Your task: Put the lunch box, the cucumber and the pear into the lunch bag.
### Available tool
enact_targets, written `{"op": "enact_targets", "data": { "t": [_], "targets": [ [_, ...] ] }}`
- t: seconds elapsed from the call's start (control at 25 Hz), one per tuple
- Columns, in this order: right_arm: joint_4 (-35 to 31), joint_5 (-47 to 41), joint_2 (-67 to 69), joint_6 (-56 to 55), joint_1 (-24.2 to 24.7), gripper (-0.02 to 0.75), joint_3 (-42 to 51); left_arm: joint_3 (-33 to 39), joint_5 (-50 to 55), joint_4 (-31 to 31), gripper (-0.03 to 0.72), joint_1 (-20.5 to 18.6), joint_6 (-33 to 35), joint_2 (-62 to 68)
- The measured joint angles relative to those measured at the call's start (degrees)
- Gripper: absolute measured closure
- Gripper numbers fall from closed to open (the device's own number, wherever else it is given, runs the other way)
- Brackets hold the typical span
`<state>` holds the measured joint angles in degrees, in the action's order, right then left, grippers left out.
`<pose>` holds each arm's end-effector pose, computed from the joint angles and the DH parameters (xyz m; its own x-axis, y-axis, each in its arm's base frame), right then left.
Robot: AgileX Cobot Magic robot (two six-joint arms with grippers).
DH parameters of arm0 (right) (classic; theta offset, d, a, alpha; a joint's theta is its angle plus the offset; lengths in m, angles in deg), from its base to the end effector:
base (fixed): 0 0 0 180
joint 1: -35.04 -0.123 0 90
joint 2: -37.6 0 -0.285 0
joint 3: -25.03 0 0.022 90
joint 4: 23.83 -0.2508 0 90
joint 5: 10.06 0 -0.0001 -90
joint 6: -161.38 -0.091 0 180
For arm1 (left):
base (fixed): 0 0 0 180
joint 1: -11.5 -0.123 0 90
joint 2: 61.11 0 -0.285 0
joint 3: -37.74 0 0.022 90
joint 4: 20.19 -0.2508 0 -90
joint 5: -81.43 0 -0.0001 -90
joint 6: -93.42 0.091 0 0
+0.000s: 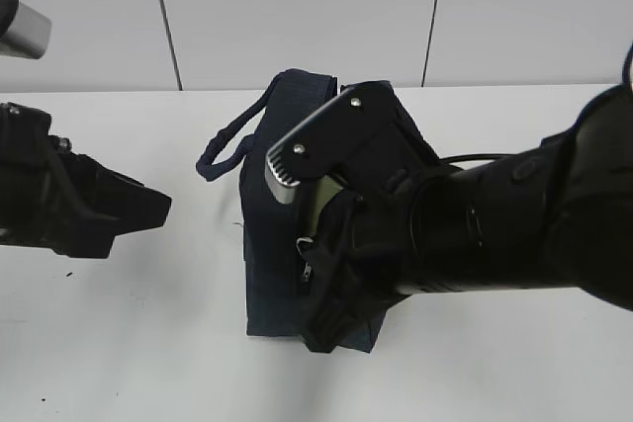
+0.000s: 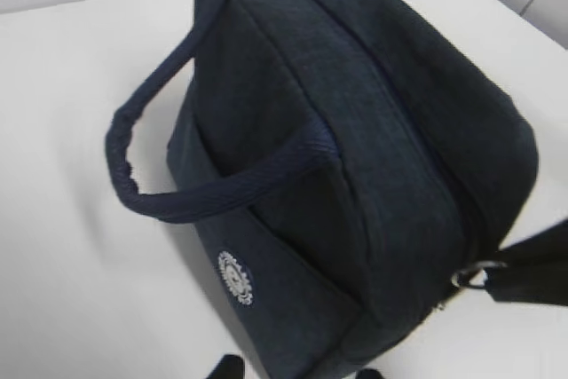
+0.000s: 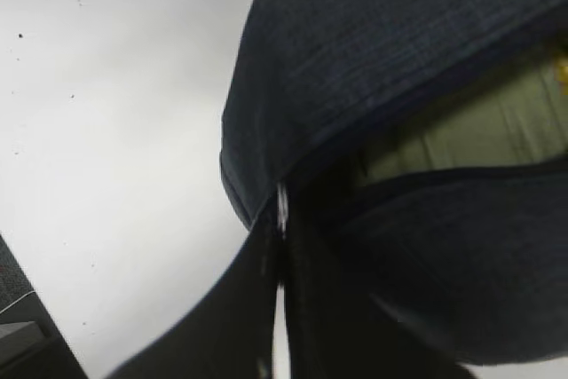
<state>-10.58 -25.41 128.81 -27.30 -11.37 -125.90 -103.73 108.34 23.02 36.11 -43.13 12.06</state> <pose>0.2092 0.2117 0.2359 -0.4386 -0.5646 -0.6992 -0.7268 0.6804 -0.0935 0.1909 -0.1185 0.2656 -0.5703 0.3250 -0.7544 0.6413 0.7501 -0.1616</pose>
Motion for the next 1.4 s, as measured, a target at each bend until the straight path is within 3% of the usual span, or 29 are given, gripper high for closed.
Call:
{"op": "enact_targets", "data": {
  "t": [0.24,0.4,0.6,1.04,1.4],
  "targets": [
    [3.17,-4.38,0.00,0.04,-0.02,0.732,-4.62,0.00,3.72,14.04,0.430,0.00,22.09,3.63],
    [4.12,-7.02,0.00,0.13,-0.12,0.732,-6.94,0.00,4.58,20.55,0.339,0.00,33.30,7.04],
    [4.42,-8.24,0.00,0.13,-0.12,0.732,-8.66,0.00,6.27,25.20,0.300,0.00,39.12,11.95],
    [4.50,-9.78,0.00,0.13,-0.12,0.732,-10.81,0.00,5.78,38.28,0.312,0.00,51.10,18.56],
    [2.05,-10.18,0.00,2.53,-0.12,0.732,-11.18,0.00,5.55,43.69,0.345,0.00,53.59,23.09]
  ]
}}
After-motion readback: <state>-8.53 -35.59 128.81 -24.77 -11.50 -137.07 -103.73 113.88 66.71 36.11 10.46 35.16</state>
